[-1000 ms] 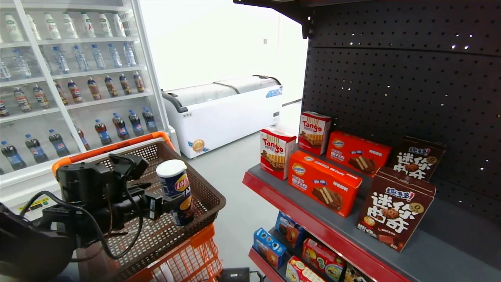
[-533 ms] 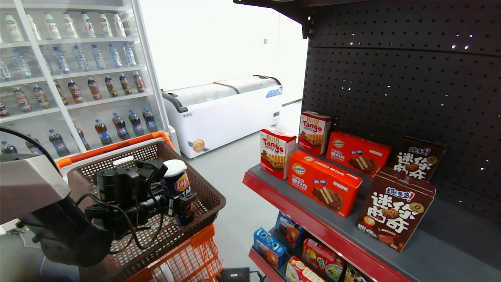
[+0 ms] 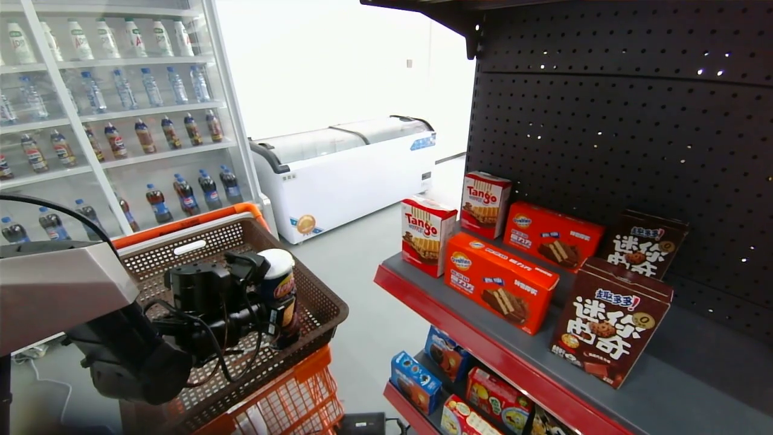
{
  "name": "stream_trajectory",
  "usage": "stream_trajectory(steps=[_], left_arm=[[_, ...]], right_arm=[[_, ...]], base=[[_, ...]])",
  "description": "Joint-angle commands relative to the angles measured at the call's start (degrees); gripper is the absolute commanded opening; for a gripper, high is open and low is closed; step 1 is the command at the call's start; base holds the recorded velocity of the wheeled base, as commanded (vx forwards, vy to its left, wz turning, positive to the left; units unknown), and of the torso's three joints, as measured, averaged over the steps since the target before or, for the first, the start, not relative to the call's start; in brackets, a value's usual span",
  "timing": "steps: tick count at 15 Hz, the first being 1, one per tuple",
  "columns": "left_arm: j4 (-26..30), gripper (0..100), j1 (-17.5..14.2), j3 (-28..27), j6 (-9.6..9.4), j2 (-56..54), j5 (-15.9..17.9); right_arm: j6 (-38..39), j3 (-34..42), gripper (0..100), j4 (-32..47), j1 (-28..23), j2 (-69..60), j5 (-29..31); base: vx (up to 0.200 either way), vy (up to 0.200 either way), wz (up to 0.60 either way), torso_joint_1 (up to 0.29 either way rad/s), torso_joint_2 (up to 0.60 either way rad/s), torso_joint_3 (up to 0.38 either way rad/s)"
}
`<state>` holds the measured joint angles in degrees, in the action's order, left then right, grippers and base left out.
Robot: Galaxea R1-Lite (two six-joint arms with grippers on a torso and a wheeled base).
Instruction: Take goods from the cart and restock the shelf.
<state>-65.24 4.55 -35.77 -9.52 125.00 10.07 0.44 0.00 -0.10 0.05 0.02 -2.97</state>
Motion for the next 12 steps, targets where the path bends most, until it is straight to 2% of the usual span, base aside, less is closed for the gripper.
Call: stream_trajectory(steps=[1,2,4,7,10,12], left_arm=[[0.3,0,0.2,0.2,-0.94,-0.3,0.0],[0.6,0,0.9,-0.7,-2.61,-1.2,0.1],[3.8,0,3.6,-2.0,-2.87,-6.1,0.3],[8.6,0,8.4,-6.9,-1.9,-14.1,3.0],[15.4,0,10.9,-6.4,-1.99,-20.9,8.5],[16.2,0,12.0,-5.0,-1.47,-23.3,9.9]], right_arm=[[0.0,0.0,100,0.0,0.0,0.0,0.0],[0.0,0.0,100,0.0,0.0,0.0,0.0],[0.0,0.0,100,0.0,0.0,0.0,0.0],[0.0,0.0,100,0.0,0.0,0.0,0.0],[0.0,0.0,100,0.0,0.0,0.0,0.0],[0.0,0.0,100,0.0,0.0,0.0,0.0]], base=[[0.0,0.0,0.0,0.0,0.0,0.0],[0.0,0.0,0.0,0.0,0.0,0.0],[0.0,0.0,0.0,0.0,0.0,0.0],[0.0,0.0,0.0,0.0,0.0,0.0],[0.0,0.0,0.0,0.0,0.0,0.0],[0.0,0.0,0.0,0.0,0.0,0.0]])
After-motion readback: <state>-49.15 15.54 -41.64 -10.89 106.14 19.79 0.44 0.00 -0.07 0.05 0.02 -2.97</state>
